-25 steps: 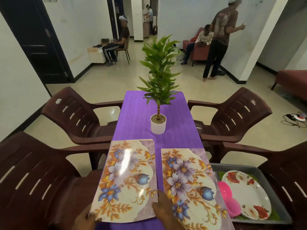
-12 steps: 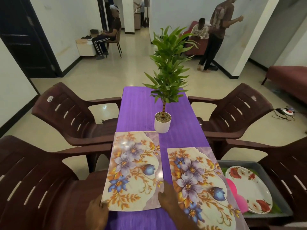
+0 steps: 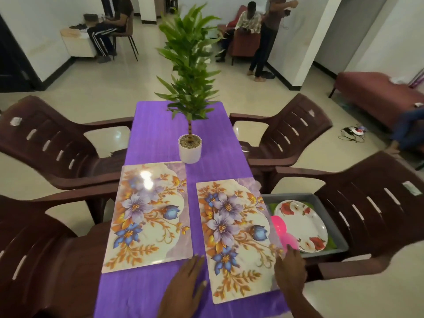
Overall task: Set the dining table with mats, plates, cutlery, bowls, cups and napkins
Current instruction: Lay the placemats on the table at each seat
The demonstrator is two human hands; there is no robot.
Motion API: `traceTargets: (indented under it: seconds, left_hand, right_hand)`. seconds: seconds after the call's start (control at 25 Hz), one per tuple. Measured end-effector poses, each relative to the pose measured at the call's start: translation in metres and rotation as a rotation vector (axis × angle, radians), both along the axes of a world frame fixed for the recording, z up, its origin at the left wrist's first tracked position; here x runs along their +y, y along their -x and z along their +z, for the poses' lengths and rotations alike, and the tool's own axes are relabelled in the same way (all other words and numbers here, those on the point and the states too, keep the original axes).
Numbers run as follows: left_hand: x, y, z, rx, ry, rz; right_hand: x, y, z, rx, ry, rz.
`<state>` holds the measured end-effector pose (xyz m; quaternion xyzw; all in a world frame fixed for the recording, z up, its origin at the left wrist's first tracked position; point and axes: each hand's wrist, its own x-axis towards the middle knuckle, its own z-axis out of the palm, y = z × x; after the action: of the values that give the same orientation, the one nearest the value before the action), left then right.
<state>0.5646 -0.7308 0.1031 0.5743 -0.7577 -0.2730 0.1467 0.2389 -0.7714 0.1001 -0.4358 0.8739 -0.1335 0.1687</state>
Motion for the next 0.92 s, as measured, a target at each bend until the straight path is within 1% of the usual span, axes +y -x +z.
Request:
traceTargets:
  seconds: [0.04, 0.08, 0.16, 0.24, 0.32, 0.4, 0.48, 0.56, 0.6, 0.64, 0.72, 0.76, 0.8, 0.84, 0.88, 0.92]
  left_hand:
    - [0.005, 0.020, -0.007, -0.007, -0.074, -0.071]
    - [0.010, 0.037, -0.018, -0.055, -0.099, -0.111]
    - [0.018, 0.055, -0.037, -0.120, -0.131, -0.135]
    - [0.026, 0.061, -0.046, -0.161, -0.162, -0.164]
    - [0.025, 0.059, -0.047, -0.197, -0.147, -0.091]
    - [0.030, 0.062, -0.059, -0.282, -0.145, -0.085]
    - [0.033, 0.059, -0.071, -0.297, -0.086, -0.148]
    - [0.039, 0.051, -0.078, -0.260, -0.055, -0.257]
    - [0.044, 0.049, -0.079, -0.288, -0.016, -0.310]
    - [0.047, 0.049, -0.080, -0.360, 0.043, -0.350]
    - [0.048, 0.050, -0.082, -0.495, 0.303, -0.376]
    - [0.043, 0.048, -0.088, -0.522, 0.427, -0.380]
    - [0.039, 0.044, -0.090, -0.532, 0.488, -0.385]
    - [0.038, 0.044, -0.091, -0.515, 0.488, -0.372]
    - [0.039, 0.046, -0.089, -0.494, 0.546, -0.359]
    - [0.041, 0.052, -0.089, -0.473, 0.533, -0.345]
  right_hand:
    - [0.011, 0.017, -0.001, -0.047, -0.006, -0.014]
    - [0.020, 0.030, -0.007, -0.103, 0.013, 0.006]
    - [0.034, 0.038, -0.018, -0.214, 0.044, 0.063]
    - [0.046, 0.045, -0.033, -0.280, 0.085, 0.111]
    - [0.057, 0.055, -0.048, -0.301, 0.076, 0.110]
    - [0.069, 0.062, -0.047, -0.286, 0.039, 0.069]
    - [0.080, 0.064, -0.041, -0.287, 0.036, 0.059]
    - [0.088, 0.067, -0.039, -0.315, 0.019, 0.038]
    - [0.091, 0.068, -0.036, -0.320, -0.012, 0.014]
    - [0.094, 0.071, -0.039, -0.309, -0.030, -0.007]
    - [0.098, 0.073, -0.039, -0.302, -0.058, -0.042]
    - [0.099, 0.072, -0.037, -0.313, -0.066, -0.054]
    - [0.100, 0.071, -0.035, -0.313, -0.077, -0.045]
    - [0.098, 0.069, -0.033, -0.303, -0.104, -0.036]
    - [0.097, 0.067, -0.029, -0.287, -0.127, -0.025]
    - [0.094, 0.065, -0.024, -0.260, -0.158, -0.030]
